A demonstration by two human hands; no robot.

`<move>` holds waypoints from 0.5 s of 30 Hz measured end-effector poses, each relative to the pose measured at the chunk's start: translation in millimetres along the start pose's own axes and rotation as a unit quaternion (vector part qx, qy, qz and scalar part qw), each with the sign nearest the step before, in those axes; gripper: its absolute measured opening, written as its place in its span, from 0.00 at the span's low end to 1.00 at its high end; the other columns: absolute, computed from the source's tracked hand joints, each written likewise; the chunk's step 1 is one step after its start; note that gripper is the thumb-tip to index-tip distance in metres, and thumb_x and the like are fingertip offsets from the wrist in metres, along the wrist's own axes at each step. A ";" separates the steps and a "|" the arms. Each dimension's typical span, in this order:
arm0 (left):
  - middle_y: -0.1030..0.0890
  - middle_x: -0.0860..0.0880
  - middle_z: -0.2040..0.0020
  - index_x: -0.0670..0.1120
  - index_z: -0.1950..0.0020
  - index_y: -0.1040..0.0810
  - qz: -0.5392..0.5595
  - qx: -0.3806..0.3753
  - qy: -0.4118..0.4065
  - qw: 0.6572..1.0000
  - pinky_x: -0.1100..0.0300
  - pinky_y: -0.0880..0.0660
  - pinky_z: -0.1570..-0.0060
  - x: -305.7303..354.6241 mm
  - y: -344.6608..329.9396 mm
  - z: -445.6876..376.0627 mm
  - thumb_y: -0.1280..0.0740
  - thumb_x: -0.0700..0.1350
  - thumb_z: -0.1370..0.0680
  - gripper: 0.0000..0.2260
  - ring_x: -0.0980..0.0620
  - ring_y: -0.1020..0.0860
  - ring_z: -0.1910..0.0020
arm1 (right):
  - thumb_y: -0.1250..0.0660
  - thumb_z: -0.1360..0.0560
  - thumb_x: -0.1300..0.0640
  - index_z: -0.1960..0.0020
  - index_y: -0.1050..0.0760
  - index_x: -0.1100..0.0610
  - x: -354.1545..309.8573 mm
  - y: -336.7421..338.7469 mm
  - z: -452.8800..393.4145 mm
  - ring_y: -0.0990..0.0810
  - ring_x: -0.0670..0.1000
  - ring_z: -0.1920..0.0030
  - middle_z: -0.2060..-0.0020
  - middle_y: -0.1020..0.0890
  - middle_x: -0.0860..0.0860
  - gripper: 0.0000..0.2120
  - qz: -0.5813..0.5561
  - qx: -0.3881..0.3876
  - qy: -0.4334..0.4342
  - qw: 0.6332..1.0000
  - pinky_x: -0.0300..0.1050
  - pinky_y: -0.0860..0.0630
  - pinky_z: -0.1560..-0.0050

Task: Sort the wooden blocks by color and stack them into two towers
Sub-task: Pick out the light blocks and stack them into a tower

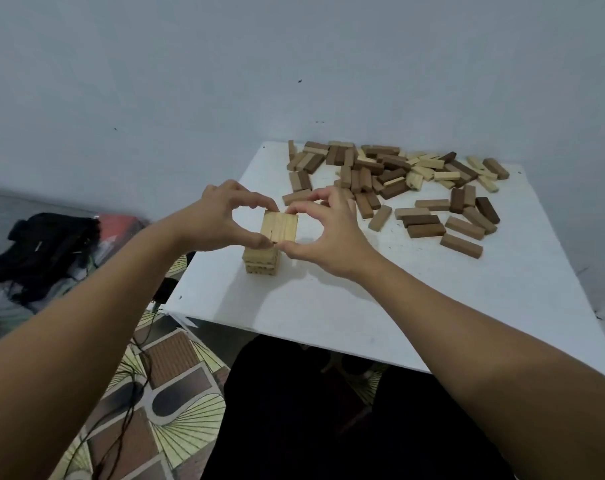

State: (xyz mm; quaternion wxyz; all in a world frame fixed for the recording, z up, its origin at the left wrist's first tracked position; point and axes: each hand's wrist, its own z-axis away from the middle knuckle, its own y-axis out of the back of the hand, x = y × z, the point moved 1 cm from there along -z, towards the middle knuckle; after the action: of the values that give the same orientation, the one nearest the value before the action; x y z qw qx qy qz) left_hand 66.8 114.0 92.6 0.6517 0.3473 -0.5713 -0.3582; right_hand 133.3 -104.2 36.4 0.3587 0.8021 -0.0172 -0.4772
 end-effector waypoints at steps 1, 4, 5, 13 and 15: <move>0.28 0.58 0.40 0.73 0.39 0.23 0.007 -0.005 0.003 1.000 0.50 0.33 0.35 -8.7 -1.6 1.4 0.19 0.61 0.31 0.23 0.50 0.34 0.34 | 0.19 0.34 0.41 0.41 0.20 0.39 0.0 -8.0 -1.3 0.38 0.48 0.34 0.40 0.34 0.39 0.23 0.006 -0.008 -0.003 1.000 0.47 0.36 0.29; 0.28 0.58 0.40 0.74 0.39 0.23 0.030 -0.023 0.013 0.999 0.49 0.32 0.34 -29.3 -5.9 2.5 0.21 0.63 0.33 0.24 0.49 0.33 0.34 | 0.20 0.34 0.38 0.41 0.21 0.38 2.0 -26.5 -5.5 0.38 0.48 0.34 0.39 0.34 0.42 0.24 0.013 -0.026 -0.023 0.999 0.47 0.36 0.29; 0.28 0.58 0.40 0.74 0.39 0.24 0.032 -0.027 0.017 0.999 0.50 0.32 0.35 -34.3 -6.9 2.0 0.22 0.64 0.34 0.25 0.49 0.33 0.34 | 0.20 0.34 0.38 0.41 0.21 0.38 2.6 -30.9 -6.7 0.38 0.48 0.34 0.39 0.34 0.42 0.24 0.015 -0.033 -0.029 0.999 0.47 0.36 0.29; 0.27 0.58 0.38 0.74 0.40 0.23 0.049 -0.041 0.041 0.997 0.49 0.32 0.34 -57.3 -13.2 -1.8 0.20 0.60 0.31 0.23 0.50 0.32 0.33 | 0.21 0.33 0.38 0.38 0.22 0.38 4.2 -48.4 -12.4 0.39 0.48 0.34 0.38 0.34 0.43 0.26 0.039 -0.065 -0.059 0.995 0.46 0.35 0.32; 0.27 0.58 0.38 0.74 0.40 0.23 0.057 -0.045 0.042 0.996 0.49 0.32 0.33 -58.7 -15.0 -2.7 0.20 0.60 0.31 0.23 0.51 0.32 0.33 | 0.21 0.33 0.38 0.38 0.22 0.39 4.6 -49.8 -12.8 0.39 0.48 0.34 0.38 0.34 0.43 0.26 0.042 -0.066 -0.064 0.995 0.45 0.35 0.33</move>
State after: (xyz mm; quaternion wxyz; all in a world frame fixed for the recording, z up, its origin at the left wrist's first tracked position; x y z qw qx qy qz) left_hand 63.1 157.3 50.3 0.7096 0.2993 -0.5451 -0.3314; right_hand 130.1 -61.8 7.2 0.4288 0.7431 -0.0423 -0.5121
